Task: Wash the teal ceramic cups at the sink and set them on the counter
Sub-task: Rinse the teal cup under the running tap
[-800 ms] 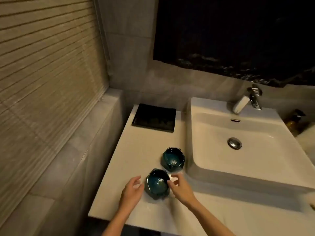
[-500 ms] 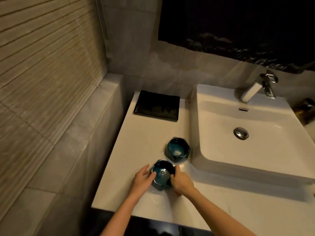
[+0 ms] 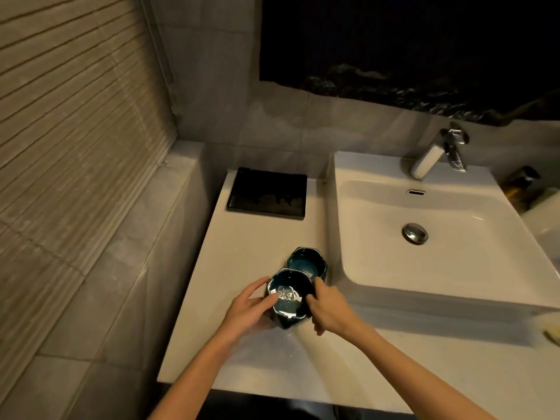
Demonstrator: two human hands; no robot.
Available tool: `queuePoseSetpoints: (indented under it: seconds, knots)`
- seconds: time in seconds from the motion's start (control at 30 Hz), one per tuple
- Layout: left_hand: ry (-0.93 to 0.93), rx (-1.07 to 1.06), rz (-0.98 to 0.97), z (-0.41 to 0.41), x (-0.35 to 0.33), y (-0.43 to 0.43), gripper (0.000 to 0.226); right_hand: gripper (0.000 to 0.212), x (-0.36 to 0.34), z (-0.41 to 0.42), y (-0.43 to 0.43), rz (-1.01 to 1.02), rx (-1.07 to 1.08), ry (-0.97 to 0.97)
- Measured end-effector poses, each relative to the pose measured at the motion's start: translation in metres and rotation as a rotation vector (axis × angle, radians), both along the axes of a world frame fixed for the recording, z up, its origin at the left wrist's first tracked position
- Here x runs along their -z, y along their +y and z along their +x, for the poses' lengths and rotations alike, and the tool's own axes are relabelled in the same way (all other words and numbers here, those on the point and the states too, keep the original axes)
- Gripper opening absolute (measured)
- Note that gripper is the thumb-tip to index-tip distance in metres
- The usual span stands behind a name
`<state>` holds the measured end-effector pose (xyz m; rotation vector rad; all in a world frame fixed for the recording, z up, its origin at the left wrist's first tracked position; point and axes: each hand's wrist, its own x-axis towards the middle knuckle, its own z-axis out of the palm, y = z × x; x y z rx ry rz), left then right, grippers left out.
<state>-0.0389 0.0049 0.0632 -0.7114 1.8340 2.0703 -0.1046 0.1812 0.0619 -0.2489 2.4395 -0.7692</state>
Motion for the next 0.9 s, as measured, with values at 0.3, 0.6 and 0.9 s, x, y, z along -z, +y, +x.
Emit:
queuePoseSetpoints:
  seconds: [0.3, 0.6, 0.9]
  knots:
    - [0.166, 0.118, 0.031, -0.086, -0.047, 0.079, 0.056, 0.026, -0.062, -0.065, 0.097, -0.143, 0.09, 0.033]
    - [0.432, 0.251, -0.237, -0.182, -0.053, 0.197, 0.066, 0.038, -0.074, -0.165, 0.224, -0.151, 0.061, -0.054]
    - [0.691, 0.268, -0.531, -0.215, -0.029, 0.265, 0.071, 0.05, -0.048, -0.217, 0.284, -0.267, -0.024, 0.11]
